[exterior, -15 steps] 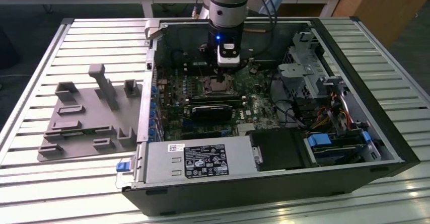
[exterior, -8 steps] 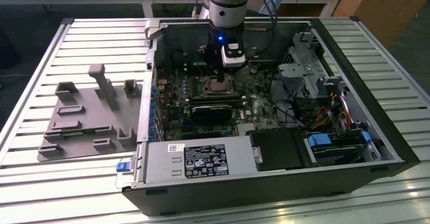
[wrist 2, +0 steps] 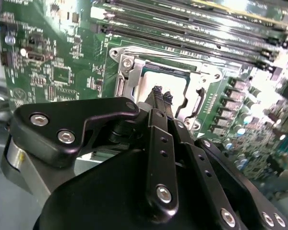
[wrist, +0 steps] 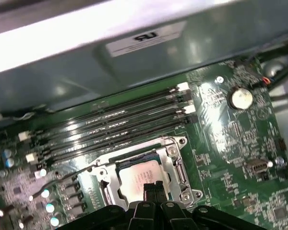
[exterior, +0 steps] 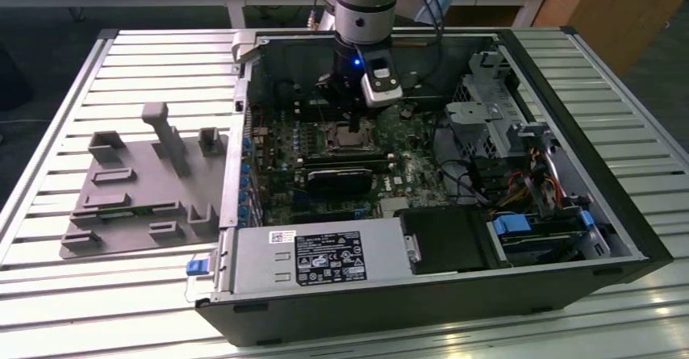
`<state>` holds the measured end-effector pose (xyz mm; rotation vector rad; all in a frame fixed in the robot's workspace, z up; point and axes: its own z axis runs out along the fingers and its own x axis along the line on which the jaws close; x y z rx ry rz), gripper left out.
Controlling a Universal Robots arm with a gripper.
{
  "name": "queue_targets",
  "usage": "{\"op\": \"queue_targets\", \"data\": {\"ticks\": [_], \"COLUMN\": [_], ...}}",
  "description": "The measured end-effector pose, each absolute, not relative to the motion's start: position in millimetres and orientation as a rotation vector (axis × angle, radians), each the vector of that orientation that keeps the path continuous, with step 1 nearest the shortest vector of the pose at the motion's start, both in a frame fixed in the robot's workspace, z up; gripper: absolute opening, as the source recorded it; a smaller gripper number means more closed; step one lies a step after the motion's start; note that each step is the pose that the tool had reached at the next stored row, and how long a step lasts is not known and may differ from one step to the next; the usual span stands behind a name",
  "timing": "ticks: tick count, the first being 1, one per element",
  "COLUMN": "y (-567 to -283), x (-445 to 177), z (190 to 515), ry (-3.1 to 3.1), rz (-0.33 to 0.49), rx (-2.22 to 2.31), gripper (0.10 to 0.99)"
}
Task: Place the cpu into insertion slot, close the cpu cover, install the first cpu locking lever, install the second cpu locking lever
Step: 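Close the cpu cover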
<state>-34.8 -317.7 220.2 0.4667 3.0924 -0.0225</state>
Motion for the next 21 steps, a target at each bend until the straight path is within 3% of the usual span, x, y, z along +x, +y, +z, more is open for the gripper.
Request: {"op": "queue_targets", "data": {"ticks": [21], "y": [-322.1], "x": [-43.7], "z": [218.2], "ry": [3.100], "rz": [-0.014], "rx": [0.223], "gripper": [0.102]}}
